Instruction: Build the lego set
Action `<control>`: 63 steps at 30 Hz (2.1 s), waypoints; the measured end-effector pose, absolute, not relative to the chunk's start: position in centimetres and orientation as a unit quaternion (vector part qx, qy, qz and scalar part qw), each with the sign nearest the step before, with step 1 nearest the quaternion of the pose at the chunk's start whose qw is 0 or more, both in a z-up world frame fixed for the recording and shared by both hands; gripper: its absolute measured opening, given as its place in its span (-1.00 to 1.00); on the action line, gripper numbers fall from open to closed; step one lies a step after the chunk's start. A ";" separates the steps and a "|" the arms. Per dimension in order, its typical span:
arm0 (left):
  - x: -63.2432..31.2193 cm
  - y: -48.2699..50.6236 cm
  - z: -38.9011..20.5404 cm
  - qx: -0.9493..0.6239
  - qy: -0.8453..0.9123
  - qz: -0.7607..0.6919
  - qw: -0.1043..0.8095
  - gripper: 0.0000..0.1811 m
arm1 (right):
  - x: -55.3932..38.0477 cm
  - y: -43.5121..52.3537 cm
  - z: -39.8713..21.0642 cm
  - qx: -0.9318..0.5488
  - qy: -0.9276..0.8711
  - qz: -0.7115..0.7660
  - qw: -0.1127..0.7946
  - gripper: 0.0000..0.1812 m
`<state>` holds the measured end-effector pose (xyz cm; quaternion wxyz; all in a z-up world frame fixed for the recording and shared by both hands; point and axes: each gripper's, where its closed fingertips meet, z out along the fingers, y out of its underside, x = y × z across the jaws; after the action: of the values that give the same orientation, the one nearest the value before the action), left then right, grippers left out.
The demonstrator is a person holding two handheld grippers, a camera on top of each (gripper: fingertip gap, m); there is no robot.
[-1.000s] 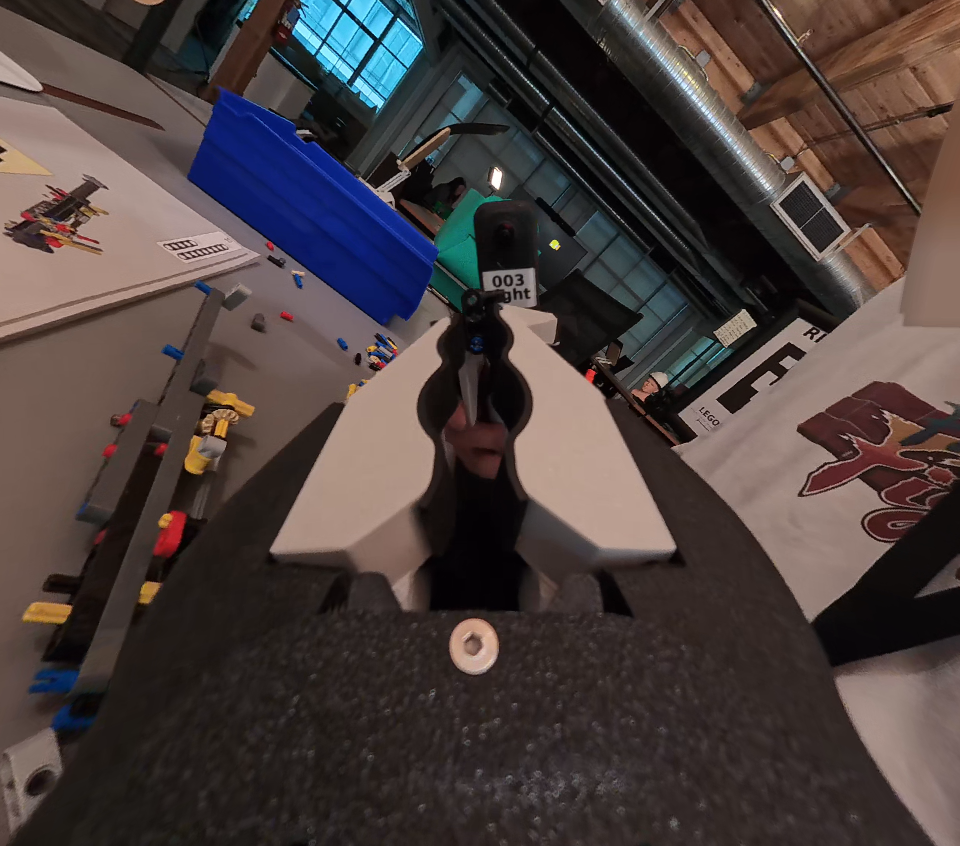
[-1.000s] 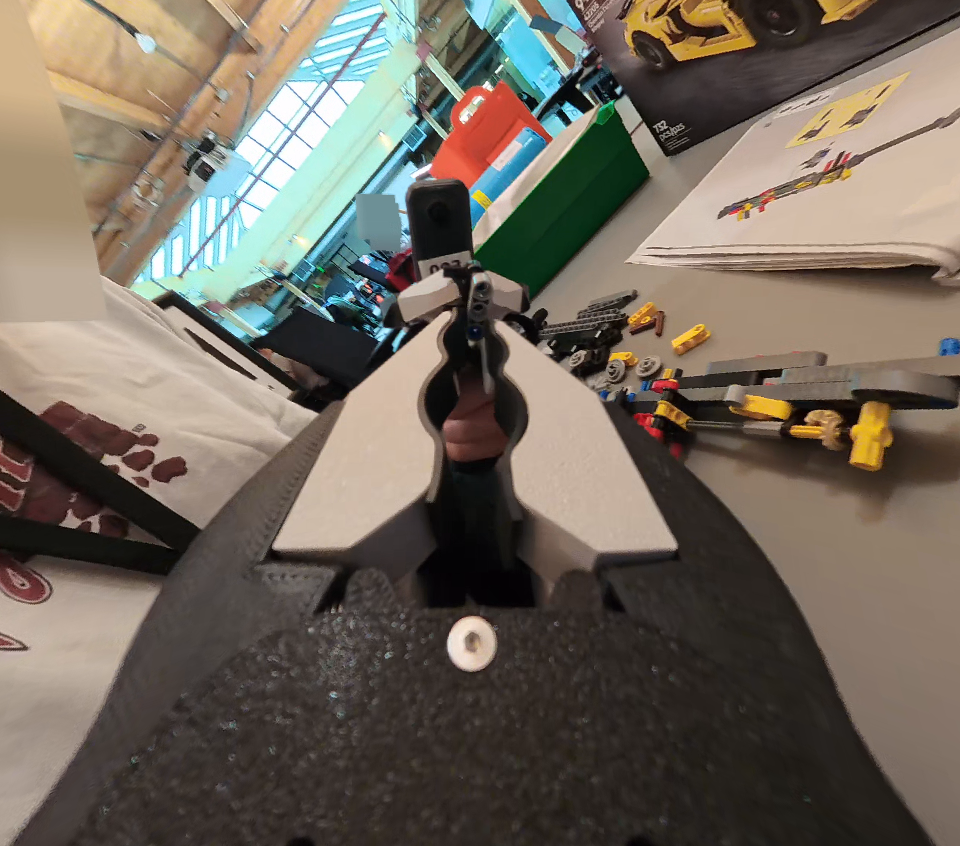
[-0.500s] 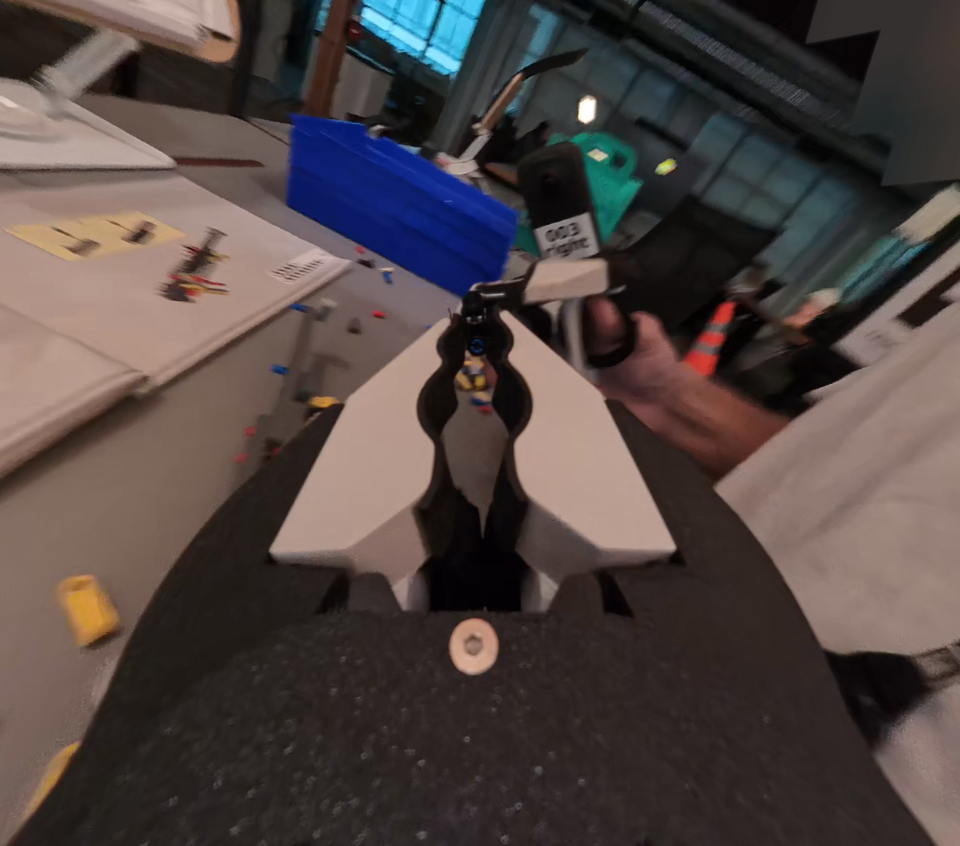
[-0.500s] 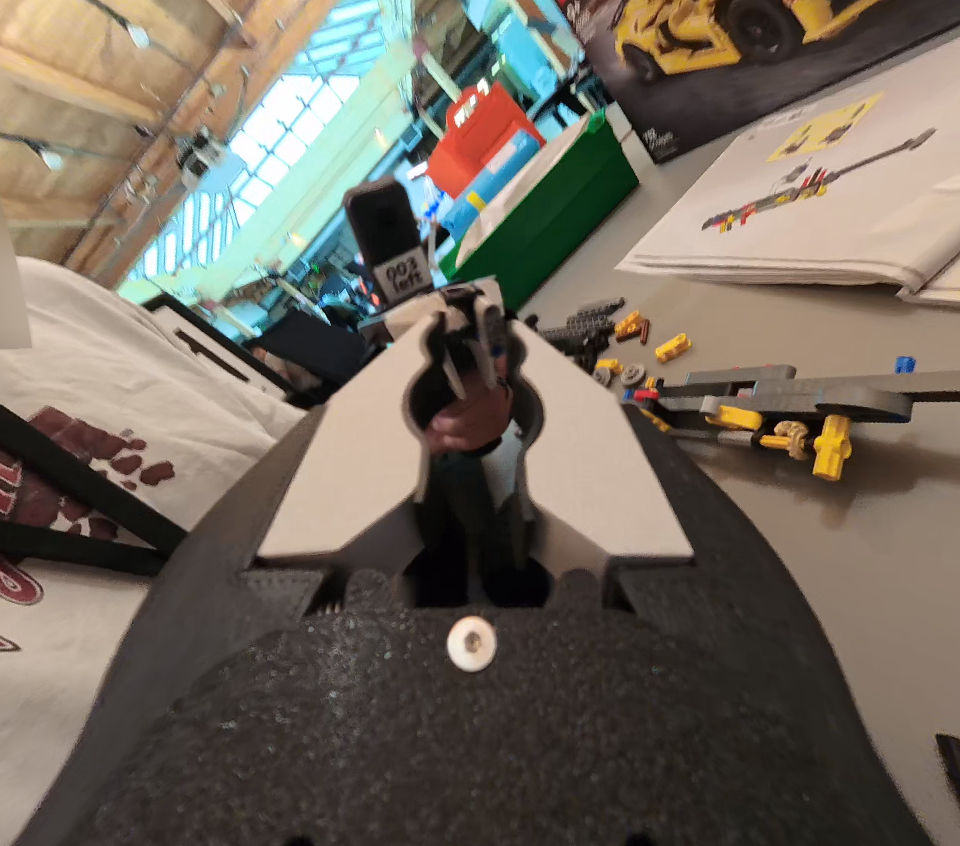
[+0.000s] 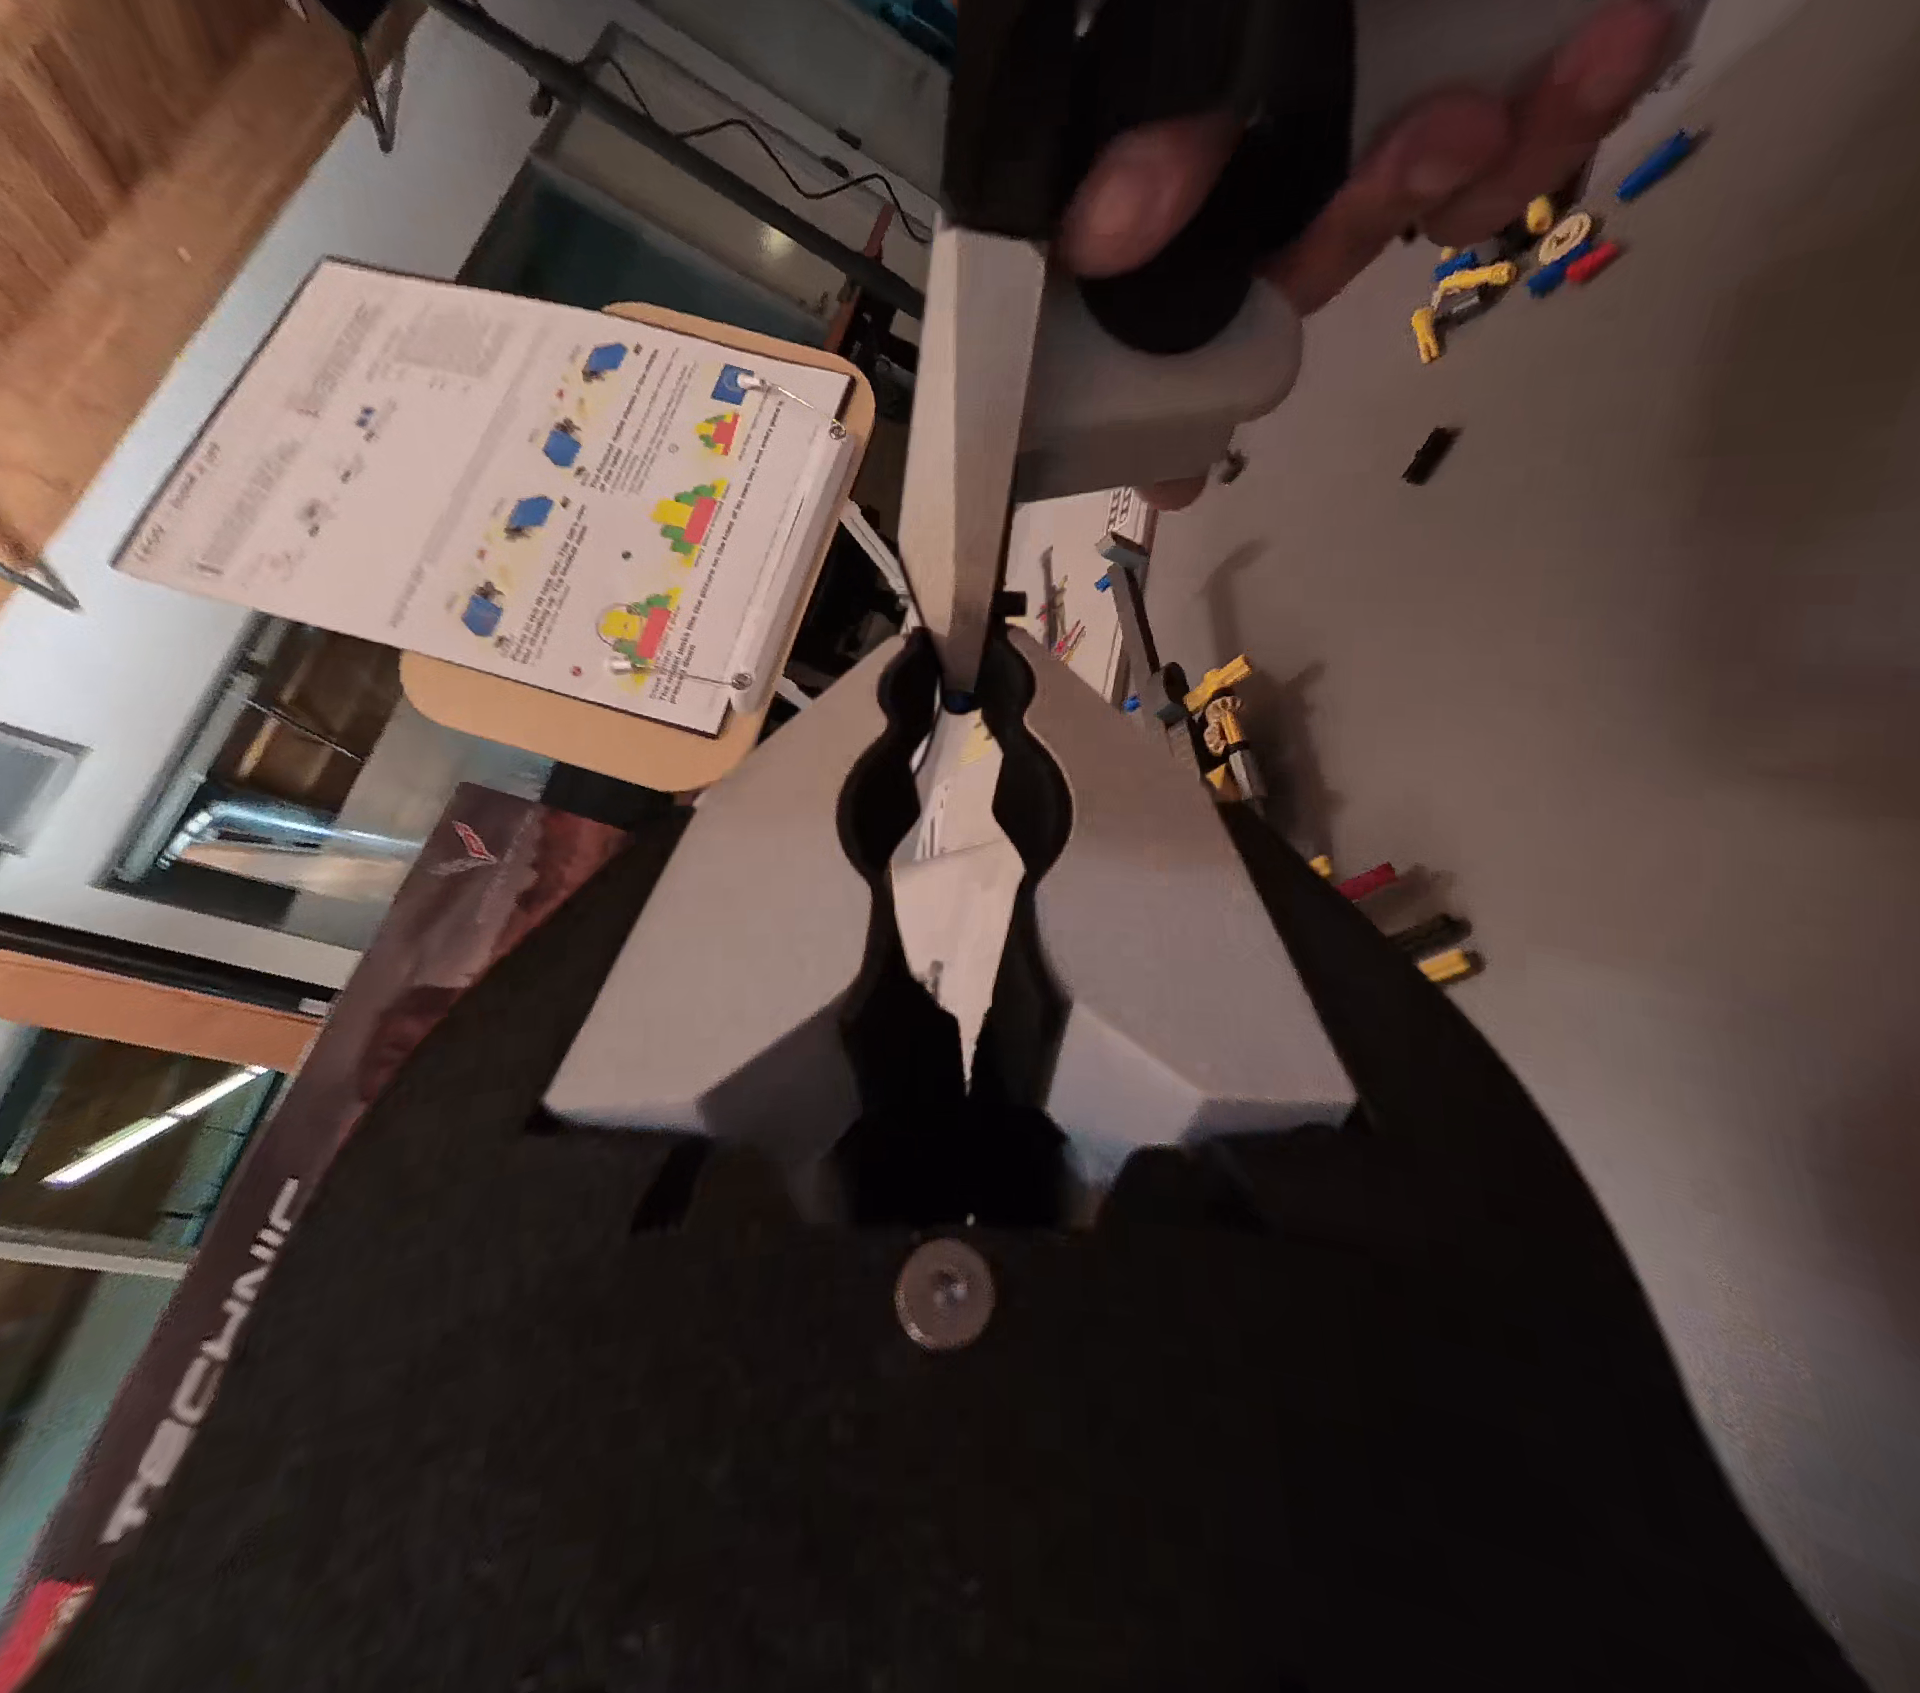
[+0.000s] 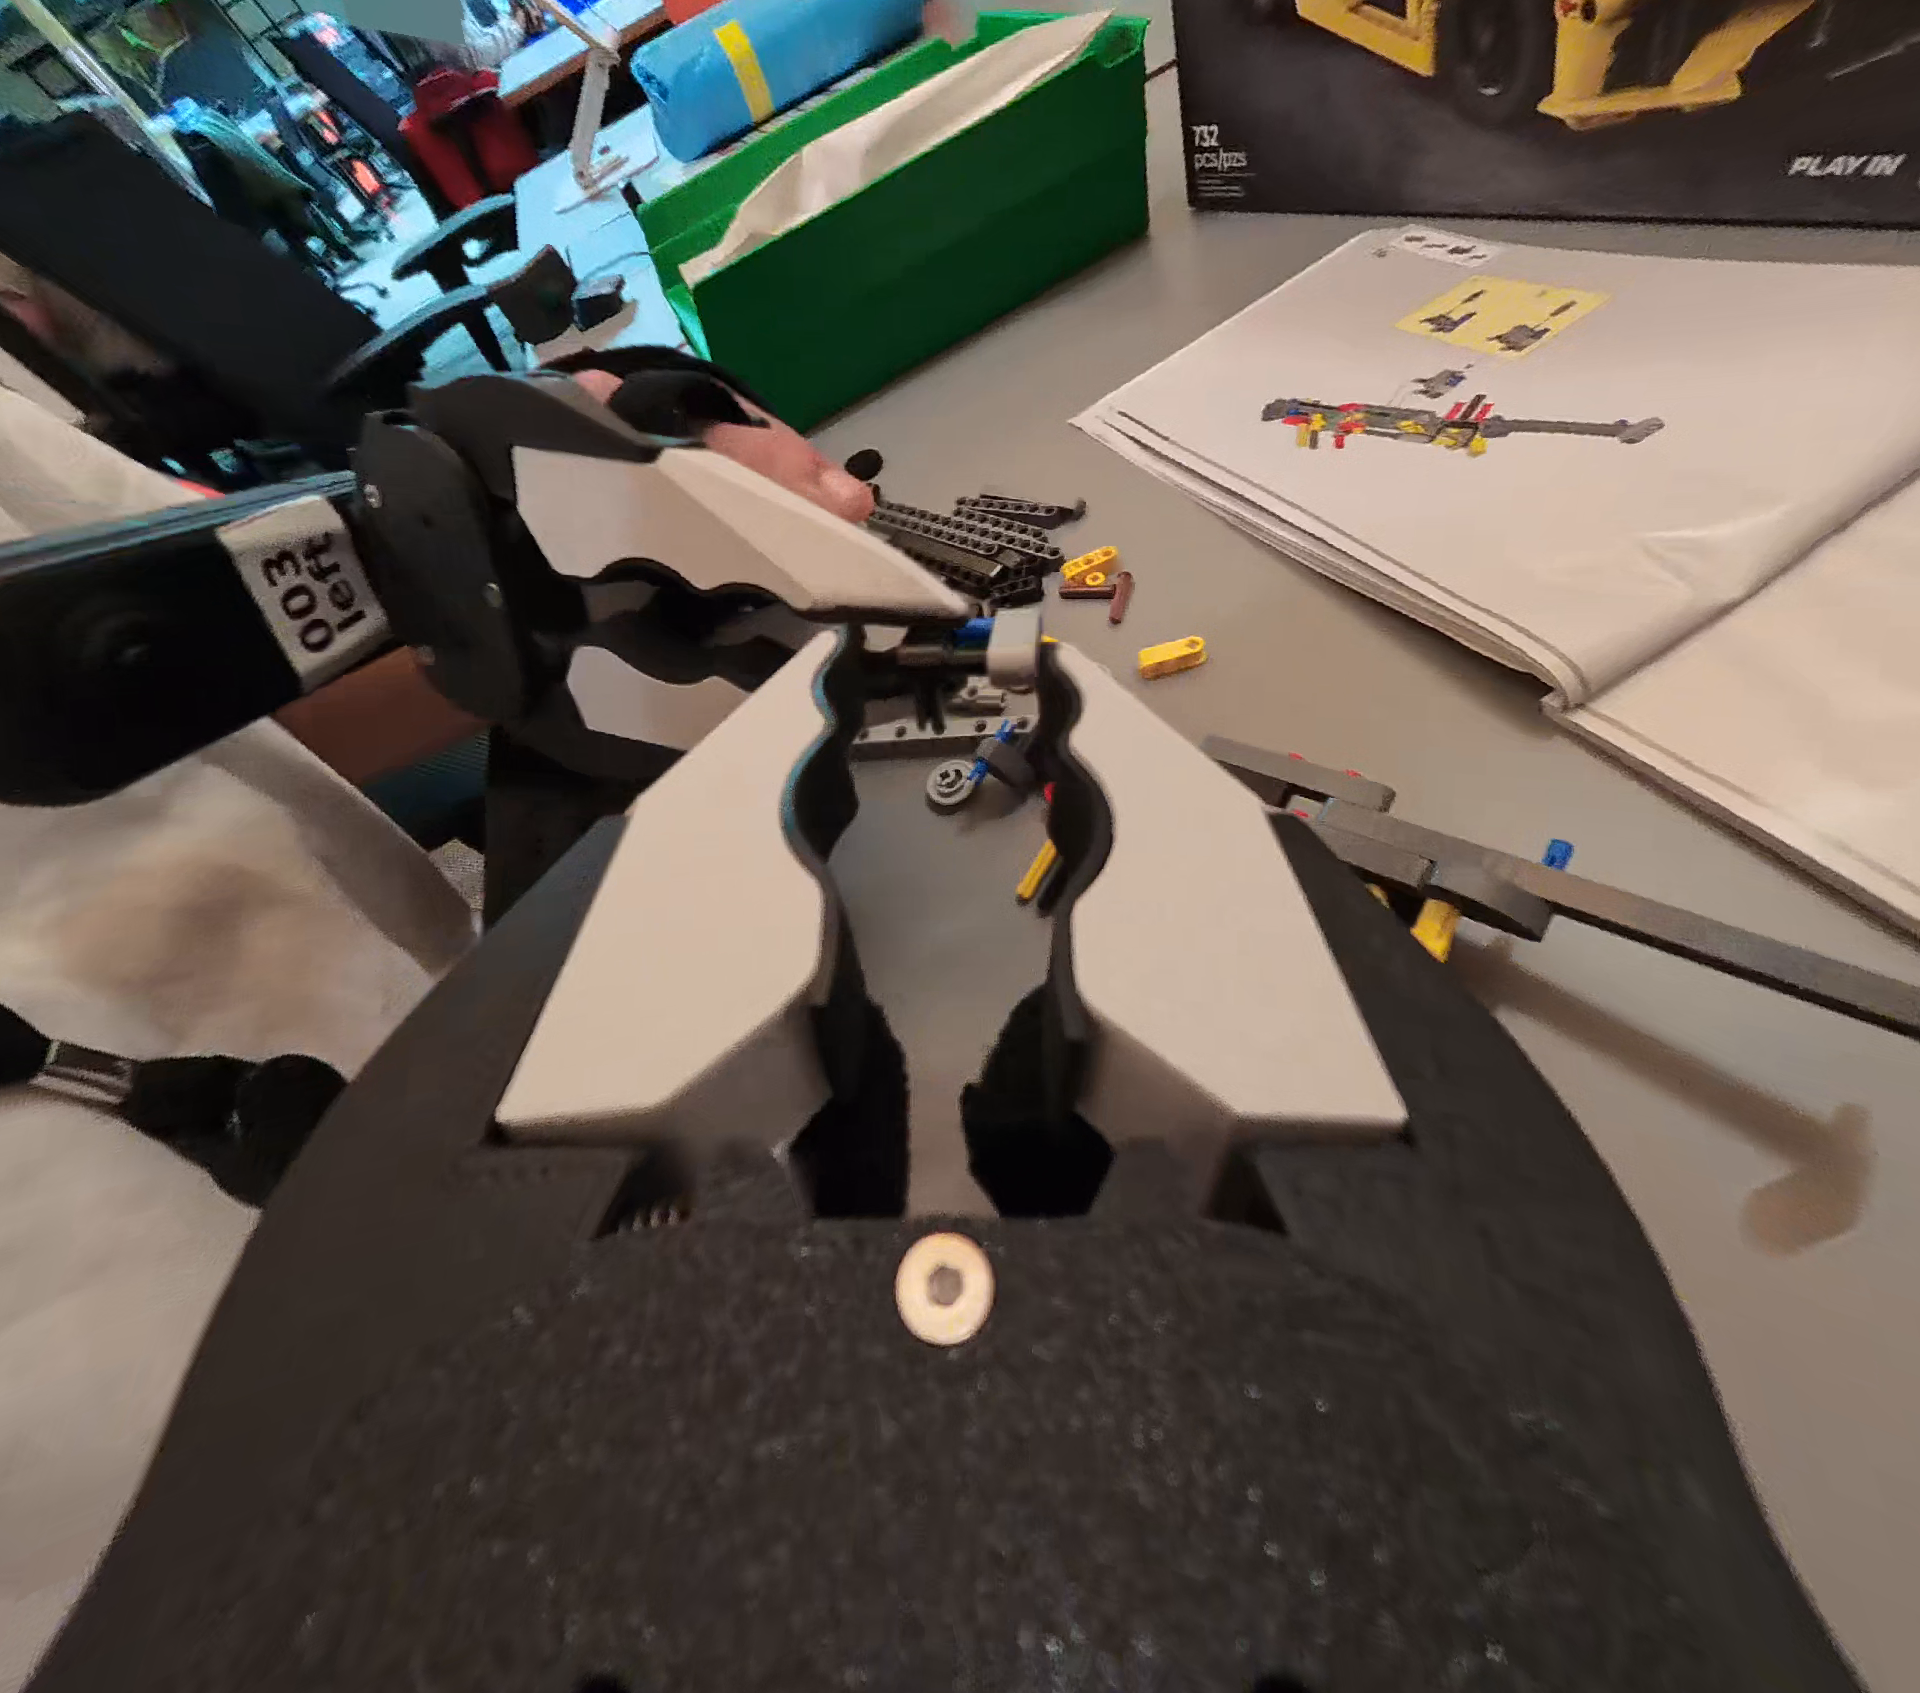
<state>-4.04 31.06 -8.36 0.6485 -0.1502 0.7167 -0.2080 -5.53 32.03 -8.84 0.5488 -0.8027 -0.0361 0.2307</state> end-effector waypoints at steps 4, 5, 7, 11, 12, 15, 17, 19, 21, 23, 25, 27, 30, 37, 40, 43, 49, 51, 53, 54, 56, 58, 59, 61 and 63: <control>-4.0 31.0 -8.7 -0.115 0.728 -0.169 0.654 -0.92 | -5.3 32.0 -9.2 -0.813 -0.058 0.189 0.548 -0.69; -4.1 31.0 -8.8 -0.114 0.732 -0.167 0.650 -0.92 | -5.3 32.0 -9.3 -0.815 -0.059 0.186 0.546 -0.70; -4.0 30.9 -8.8 -0.115 0.738 -0.168 0.643 -0.92 | -5.4 31.8 -9.4 -0.819 -0.065 0.187 0.538 -0.73; -4.0 30.8 -8.3 -0.115 0.735 -0.175 0.645 -0.92 | -5.5 31.6 -8.9 -0.815 -0.063 0.188 0.545 -0.74; -4.0 30.8 -8.3 -0.116 0.735 -0.177 0.645 -0.92 | -5.4 31.7 -8.9 -0.815 -0.065 0.183 0.546 -0.74; -3.9 30.7 -8.5 -0.117 0.737 -0.187 0.639 -0.93 | -5.7 31.6 -9.0 -0.810 -0.075 0.178 0.554 -0.83; -3.8 30.6 -8.8 -0.126 0.743 -0.196 0.627 -0.92 | -5.5 31.4 -9.3 -0.808 -0.080 0.181 0.555 -0.83; -3.6 30.6 -8.6 -0.145 0.738 -0.203 0.628 -0.92 | -5.2 31.4 -9.0 -0.795 -0.073 0.197 0.570 -0.83; -3.5 30.7 -8.8 -0.130 0.742 -0.187 0.630 -0.92 | -5.0 31.4 -9.1 -0.796 -0.071 0.201 0.567 -0.83; -3.5 30.7 -8.9 -0.113 0.739 -0.166 0.643 -0.92 | -4.6 31.6 -9.3 -0.802 -0.066 0.190 0.562 -0.77; -3.7 30.7 -8.6 -0.090 0.726 -0.150 0.665 -0.93 | -4.2 31.6 -9.1 -0.804 -0.071 0.167 0.566 -0.66; -3.9 30.7 -8.0 -0.070 0.711 -0.137 0.686 -0.93 | -4.2 31.5 -8.6 -0.803 -0.074 0.166 0.568 -0.63; -4.3 31.1 -6.5 -0.044 0.672 -0.111 0.731 -0.93 | -4.4 31.2 -7.2 -0.785 -0.079 0.177 0.588 -0.65; -4.8 32.7 -4.6 -0.090 0.625 -0.141 0.763 -0.93 | -4.7 30.4 -5.5 -0.760 -0.098 0.142 0.626 -0.74; -4.3 34.2 -4.1 -0.234 0.613 -0.301 0.692 -0.92 | -3.8 30.4 -5.2 -0.746 -0.074 0.171 0.639 -0.75; -3.9 35.3 -3.0 -0.358 0.555 -0.488 0.571 -0.93 | -2.8 31.0 -5.0 -0.744 -0.064 0.180 0.641 -0.75; -2.4 40.0 -3.0 -0.500 0.345 -0.755 0.249 -0.93 | 0.1 34.7 -3.4 -0.754 -0.035 0.185 0.629 -0.76; -2.0 41.5 -2.9 -0.505 0.309 -0.784 0.189 -0.94 | 2.5 36.6 -2.7 -0.757 -0.007 0.168 0.632 -0.77; -1.9 43.1 -2.3 -0.487 0.270 -0.821 0.127 -0.93 | 4.6 39.0 -3.1 -0.759 0.002 0.144 0.635 -0.77; -1.9 44.3 -2.0 -0.482 0.253 -0.832 0.111 -0.94 | 5.7 40.3 -4.0 -0.768 0.011 0.128 0.628 -0.76; -1.6 46.6 -2.7 -0.494 0.247 -0.828 0.094 -0.94 | 6.6 42.6 -6.2 -0.787 0.016 0.117 0.606 -0.75; -1.7 48.4 -3.1 -0.487 0.233 -0.839 0.076 -0.94 | 5.7 44.1 -7.1 -0.780 0.024 0.148 0.608 -0.76; -1.8 48.8 -3.5 -0.485 0.236 -0.838 0.074 -0.94 | 5.1 44.6 -7.4 -0.773 0.034 0.166 0.611 -0.76; -2.0 48.7 -5.2 -0.491 0.275 -0.823 0.075 -0.94 | 4.6 45.4 -8.0 -0.761 0.057 0.187 0.619 -0.77; -2.3 49.2 -5.4 -0.490 0.276 -0.821 0.101 -0.94 | 4.3 46.3 -8.1 -0.742 0.072 0.212 0.632 -0.78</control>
<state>-2.27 49.19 -5.38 0.1008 -0.4895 0.2762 -0.8209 4.27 46.34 -8.13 0.6324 -0.7417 0.0720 0.2116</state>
